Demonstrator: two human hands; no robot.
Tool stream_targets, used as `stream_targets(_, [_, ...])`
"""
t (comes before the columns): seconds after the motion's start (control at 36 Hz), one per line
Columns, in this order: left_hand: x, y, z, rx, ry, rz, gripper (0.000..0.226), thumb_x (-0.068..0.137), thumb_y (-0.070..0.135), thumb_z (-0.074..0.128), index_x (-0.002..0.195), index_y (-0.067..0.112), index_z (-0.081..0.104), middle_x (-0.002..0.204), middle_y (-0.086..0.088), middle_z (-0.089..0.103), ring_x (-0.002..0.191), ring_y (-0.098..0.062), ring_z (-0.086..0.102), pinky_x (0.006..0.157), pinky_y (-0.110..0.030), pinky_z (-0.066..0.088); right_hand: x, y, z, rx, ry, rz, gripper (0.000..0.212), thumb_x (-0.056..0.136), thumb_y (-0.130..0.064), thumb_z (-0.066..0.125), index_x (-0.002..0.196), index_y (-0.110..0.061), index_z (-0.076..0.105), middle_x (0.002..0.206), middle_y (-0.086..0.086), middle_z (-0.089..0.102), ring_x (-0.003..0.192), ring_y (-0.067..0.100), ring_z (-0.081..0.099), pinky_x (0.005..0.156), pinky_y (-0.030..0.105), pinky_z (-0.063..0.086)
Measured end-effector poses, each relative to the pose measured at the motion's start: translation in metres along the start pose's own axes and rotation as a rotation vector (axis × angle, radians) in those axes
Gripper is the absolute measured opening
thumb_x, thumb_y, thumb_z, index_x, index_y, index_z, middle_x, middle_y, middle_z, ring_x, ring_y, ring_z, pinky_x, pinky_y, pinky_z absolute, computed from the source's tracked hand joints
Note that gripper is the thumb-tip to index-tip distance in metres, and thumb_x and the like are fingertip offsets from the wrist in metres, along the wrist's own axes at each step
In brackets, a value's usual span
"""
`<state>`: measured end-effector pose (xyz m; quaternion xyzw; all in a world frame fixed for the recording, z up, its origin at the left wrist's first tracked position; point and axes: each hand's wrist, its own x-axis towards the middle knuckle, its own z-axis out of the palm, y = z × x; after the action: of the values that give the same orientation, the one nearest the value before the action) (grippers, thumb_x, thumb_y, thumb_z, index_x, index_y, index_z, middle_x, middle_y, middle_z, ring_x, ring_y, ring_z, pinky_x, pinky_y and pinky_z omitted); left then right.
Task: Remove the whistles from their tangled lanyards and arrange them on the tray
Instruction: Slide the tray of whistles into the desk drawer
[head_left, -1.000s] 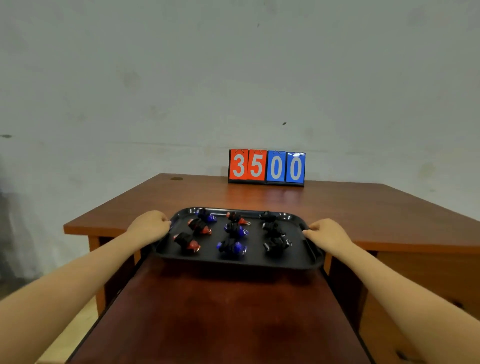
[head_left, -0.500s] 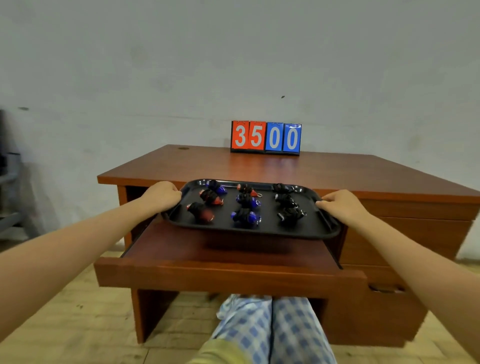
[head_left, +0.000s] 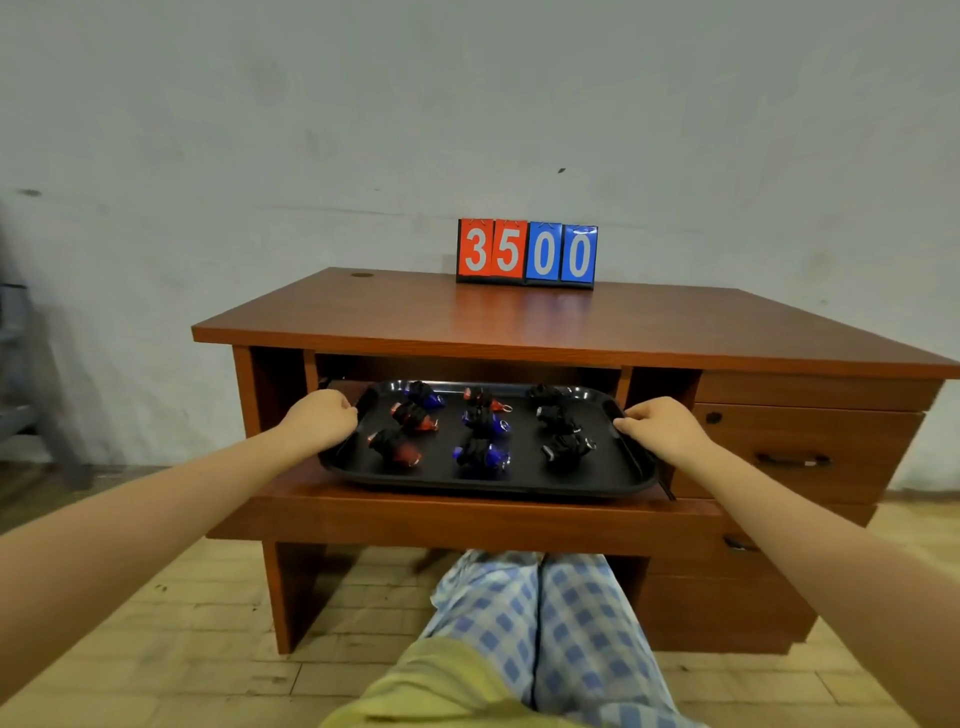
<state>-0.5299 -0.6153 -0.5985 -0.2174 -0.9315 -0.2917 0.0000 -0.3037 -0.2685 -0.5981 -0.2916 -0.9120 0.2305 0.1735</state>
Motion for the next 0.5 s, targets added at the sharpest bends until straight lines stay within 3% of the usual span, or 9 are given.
stream_targets(0.06, [0.003, -0.001, 0.002, -0.015, 0.005, -0.003, 0.034, 0.099, 0.02, 0.045, 0.072, 0.005, 0.059, 0.058, -0.007, 0.048, 0.05, -0.019, 0.044, 0.051, -0.029, 0.034, 0.003, 0.0, 0.005, 0.023, 0.0, 0.003, 0.03, 0.094, -0.031, 0.057, 0.09, -0.007, 0.074, 0.077, 0.022, 0.07, 0.07, 0.034, 0.067, 0.055, 0.027, 0.045])
stream_targets(0.14, [0.008, -0.005, 0.004, -0.022, 0.015, -0.017, 0.032, 0.1, 0.02, 0.045, 0.084, 0.001, 0.066, 0.061, -0.006, 0.053, 0.052, -0.018, 0.048, 0.051, -0.029, 0.036, 0.009, -0.001, 0.012, 0.029, 0.017, 0.014, 0.032, 0.094, -0.032, 0.057, 0.113, -0.009, 0.07, 0.074, 0.018, 0.071, 0.062, 0.025, 0.063, 0.056, 0.029, 0.046])
stream_targets(0.19, [0.011, -0.008, 0.006, -0.02, 0.028, -0.016, 0.032, 0.099, 0.021, 0.045, 0.084, 0.003, 0.066, 0.062, -0.006, 0.055, 0.054, -0.019, 0.051, 0.052, -0.029, 0.037, 0.012, -0.003, 0.018, 0.038, 0.019, 0.017, 0.036, 0.094, -0.032, 0.058, 0.12, -0.008, 0.066, 0.077, 0.016, 0.072, 0.064, 0.023, 0.065, 0.056, 0.028, 0.046])
stream_targets(0.25, [0.015, -0.012, 0.008, -0.018, 0.029, -0.017, 0.031, 0.099, 0.021, 0.045, 0.083, 0.005, 0.066, 0.065, -0.008, 0.056, 0.058, -0.02, 0.053, 0.054, -0.029, 0.039, 0.015, -0.005, 0.023, 0.065, 0.012, 0.03, 0.038, 0.094, -0.03, 0.058, 0.124, -0.007, 0.063, 0.091, 0.02, 0.073, 0.08, 0.027, 0.069, 0.07, 0.034, 0.052])
stream_targets(0.31, [0.019, -0.017, 0.01, -0.016, 0.023, -0.025, 0.033, 0.099, 0.022, 0.046, 0.084, 0.001, 0.067, 0.063, -0.007, 0.056, 0.057, -0.02, 0.053, 0.053, -0.029, 0.039, 0.018, -0.005, 0.029, 0.09, 0.004, 0.04, 0.039, 0.093, -0.031, 0.059, 0.124, -0.007, 0.064, 0.093, 0.019, 0.073, 0.086, 0.027, 0.069, 0.078, 0.036, 0.053])
stream_targets(0.39, [0.021, -0.024, 0.015, -0.003, 0.031, -0.023, 0.031, 0.099, 0.023, 0.047, 0.085, 0.005, 0.068, 0.062, -0.006, 0.059, 0.055, -0.019, 0.055, 0.052, -0.028, 0.039, 0.024, -0.003, 0.039, 0.079, -0.005, 0.038, 0.037, 0.093, -0.033, 0.06, 0.12, -0.008, 0.066, 0.087, 0.011, 0.074, 0.081, 0.021, 0.069, 0.076, 0.034, 0.054])
stream_targets(0.5, [0.024, -0.032, 0.021, 0.018, 0.06, -0.015, 0.029, 0.099, 0.023, 0.047, 0.084, 0.007, 0.066, 0.07, -0.01, 0.065, 0.063, -0.023, 0.06, 0.056, -0.032, 0.043, 0.025, -0.002, 0.049, 0.031, 0.0, 0.019, 0.027, 0.094, -0.035, 0.058, 0.1, -0.013, 0.073, 0.074, 0.008, 0.072, 0.069, 0.022, 0.068, 0.069, 0.037, 0.056])
